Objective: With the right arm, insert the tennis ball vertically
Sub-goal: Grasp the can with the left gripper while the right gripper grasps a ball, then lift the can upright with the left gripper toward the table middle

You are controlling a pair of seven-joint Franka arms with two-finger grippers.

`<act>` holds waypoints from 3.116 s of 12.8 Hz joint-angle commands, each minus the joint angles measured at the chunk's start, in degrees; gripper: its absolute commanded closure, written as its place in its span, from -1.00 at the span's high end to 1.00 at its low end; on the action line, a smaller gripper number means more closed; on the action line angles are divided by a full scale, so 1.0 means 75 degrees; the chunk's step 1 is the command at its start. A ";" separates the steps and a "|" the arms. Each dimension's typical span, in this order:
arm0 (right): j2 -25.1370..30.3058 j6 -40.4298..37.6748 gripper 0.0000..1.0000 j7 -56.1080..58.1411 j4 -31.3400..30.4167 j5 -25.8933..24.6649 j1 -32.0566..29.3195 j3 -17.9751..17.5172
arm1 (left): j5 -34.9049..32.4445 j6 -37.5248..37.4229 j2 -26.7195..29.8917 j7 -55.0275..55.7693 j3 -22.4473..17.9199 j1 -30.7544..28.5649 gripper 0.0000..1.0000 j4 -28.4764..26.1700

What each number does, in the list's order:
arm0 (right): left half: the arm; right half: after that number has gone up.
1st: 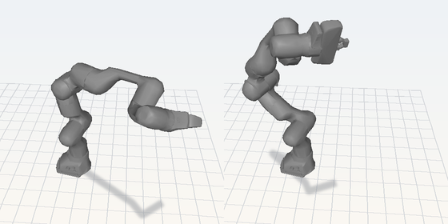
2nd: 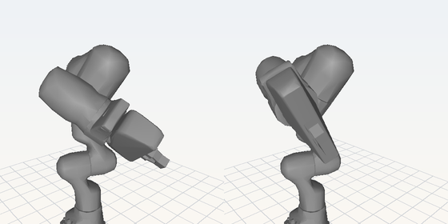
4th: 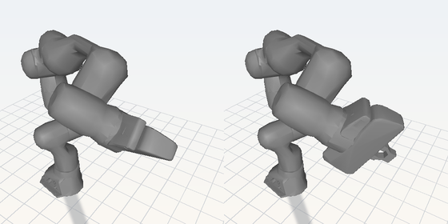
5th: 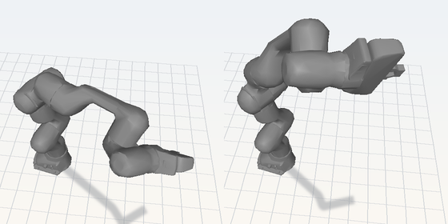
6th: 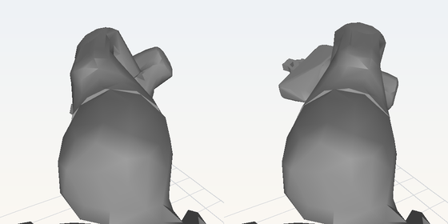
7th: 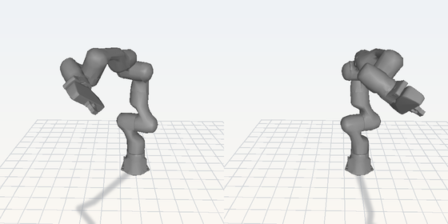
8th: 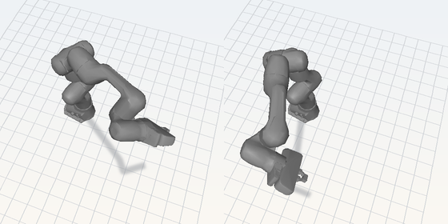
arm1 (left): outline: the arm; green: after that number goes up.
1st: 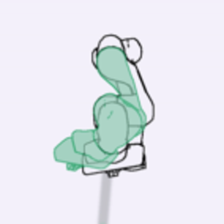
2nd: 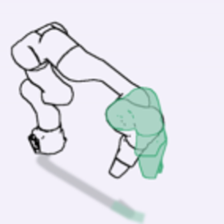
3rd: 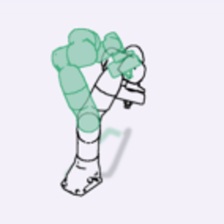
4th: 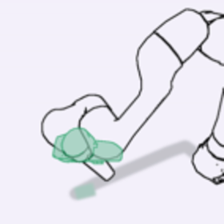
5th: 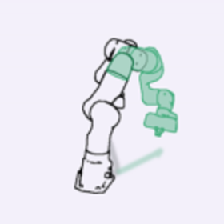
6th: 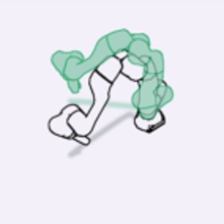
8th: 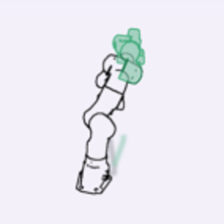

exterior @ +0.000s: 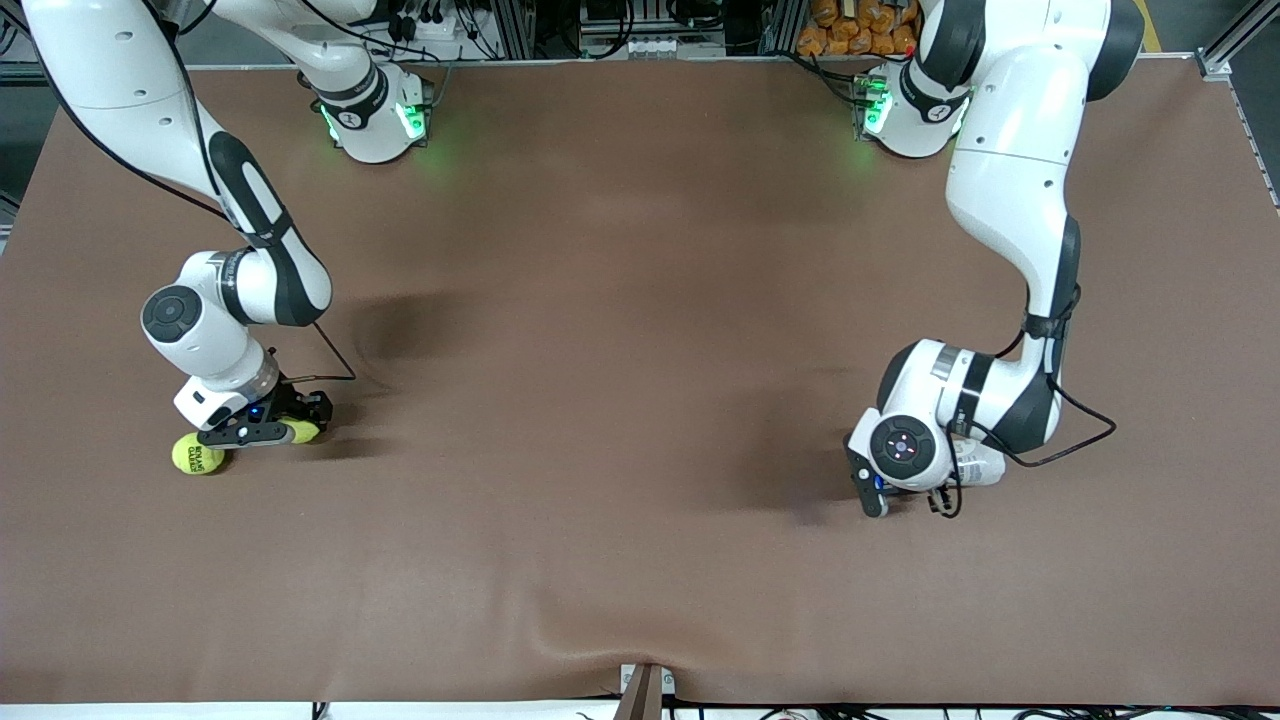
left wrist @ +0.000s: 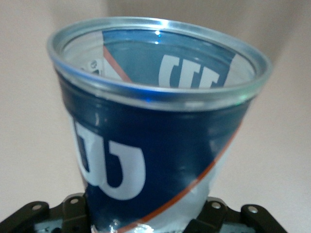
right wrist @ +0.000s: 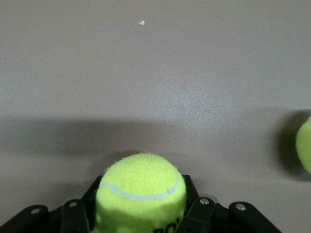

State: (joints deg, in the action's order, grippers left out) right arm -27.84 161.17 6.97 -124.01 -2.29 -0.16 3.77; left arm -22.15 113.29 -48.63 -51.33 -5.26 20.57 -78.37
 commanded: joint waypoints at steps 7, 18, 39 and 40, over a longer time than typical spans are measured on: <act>0.1424 -0.1400 -0.87 -0.0004 0.0011 0.0071 0.0033 -0.0045 | 0.2211 -0.0200 0.1081 0.0011 0.0373 -0.0036 0.38 -0.0098; 0.3501 -0.7233 -0.96 -0.0051 0.3054 0.0083 0.0033 -0.0057 | 0.5778 0.1098 0.1270 0.0548 0.1239 0.0256 0.38 0.0066; 0.3419 -0.9301 -0.99 -0.0039 0.4593 0.0071 0.0033 -0.0033 | 1.1144 0.8938 0.0017 0.1008 0.1545 0.4170 0.39 -0.0180; 0.3419 -0.9301 -0.99 -0.0039 0.4582 0.0071 0.0033 -0.0033 | 1.1238 0.9277 -0.0147 0.1008 0.1545 0.4392 0.39 -0.0168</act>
State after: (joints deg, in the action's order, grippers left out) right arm -1.68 92.03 6.98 -91.03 -2.26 0.08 3.45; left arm 59.65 178.08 -47.80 -43.18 6.68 50.80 -80.11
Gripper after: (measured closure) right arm 0.335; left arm 0.300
